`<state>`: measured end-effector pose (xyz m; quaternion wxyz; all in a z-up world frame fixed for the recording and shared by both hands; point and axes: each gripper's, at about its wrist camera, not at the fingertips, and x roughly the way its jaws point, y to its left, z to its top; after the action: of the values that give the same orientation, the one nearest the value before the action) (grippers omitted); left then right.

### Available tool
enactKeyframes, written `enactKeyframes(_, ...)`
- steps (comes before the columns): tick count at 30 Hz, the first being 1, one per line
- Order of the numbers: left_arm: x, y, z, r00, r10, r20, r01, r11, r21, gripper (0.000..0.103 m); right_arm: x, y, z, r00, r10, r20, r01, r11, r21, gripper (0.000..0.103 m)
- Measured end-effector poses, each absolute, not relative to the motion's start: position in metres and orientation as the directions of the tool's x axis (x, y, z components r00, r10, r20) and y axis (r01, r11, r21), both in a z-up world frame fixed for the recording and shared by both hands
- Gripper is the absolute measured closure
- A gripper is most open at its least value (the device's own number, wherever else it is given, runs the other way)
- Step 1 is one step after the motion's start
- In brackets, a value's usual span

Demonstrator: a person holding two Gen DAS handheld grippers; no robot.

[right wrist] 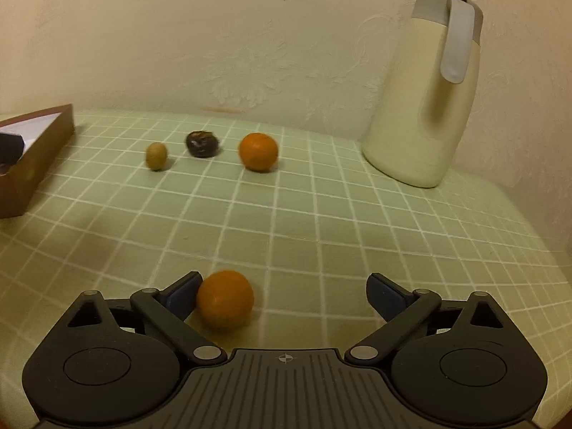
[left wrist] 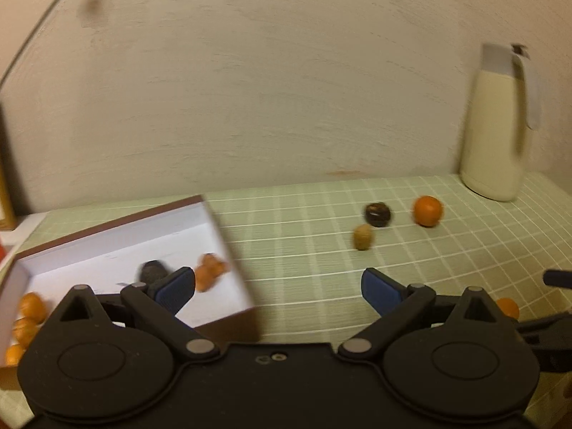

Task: Organize fruits
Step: 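Move both tools back toward the remaining fruits on the table, then grasp a tan dried fruit with the left tool while the right tool grasps an orange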

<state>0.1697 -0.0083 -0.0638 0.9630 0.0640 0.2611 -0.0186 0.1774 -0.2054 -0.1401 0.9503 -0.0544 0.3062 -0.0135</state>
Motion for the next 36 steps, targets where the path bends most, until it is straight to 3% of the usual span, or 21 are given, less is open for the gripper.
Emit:
enactKeyframes(8, 0.185, -0.045, -0.081, 0.853, -0.056, -0.519, 0.150, 0.979, 0.140, 0.011, 0.171, -0.244, -0.148, 0.817, -0.100, -0.568, 0.062, 0.994, -0.086, 0.007)
enactKeyframes(14, 0.211, -0.066, -0.095, 0.850, -0.058, -0.524, 0.169, 0.972, 0.166, 0.023, 0.151, -0.264, -0.151, 0.827, -0.120, -0.549, 0.094, 0.993, -0.074, 0.007)
enactKeyframes(21, 0.247, -0.078, -0.112, 0.826, -0.072, -0.558, 0.183, 0.972, 0.146, 0.030, 0.138, -0.279, -0.154, 0.838, -0.134, -0.529, 0.126, 0.991, -0.052, 0.007)
enactKeyframes(23, 0.256, -0.079, -0.115, 0.818, -0.075, -0.570, 0.184, 0.973, 0.136, 0.033, 0.137, -0.279, -0.154, 0.840, -0.132, -0.526, 0.121, 0.991, -0.054, 0.013)
enactKeyframes(25, 0.263, -0.080, -0.117, 0.810, -0.074, -0.582, 0.182, 0.975, 0.129, 0.035, 0.136, -0.277, -0.152, 0.847, -0.128, -0.516, 0.113, 0.992, -0.060, 0.031)
enactKeyframes(31, 0.274, -0.084, -0.119, 0.804, -0.080, -0.589, 0.192, 0.973, 0.130, 0.041, 0.138, -0.274, -0.151, 0.847, -0.117, -0.519, 0.108, 0.993, -0.048, 0.052)
enactKeyframes(36, 0.277, -0.089, -0.120, 0.811, -0.083, -0.579, 0.189, 0.974, 0.125, 0.050, 0.141, -0.274, -0.151, 0.846, -0.120, -0.520, 0.120, 0.992, -0.035, 0.057)
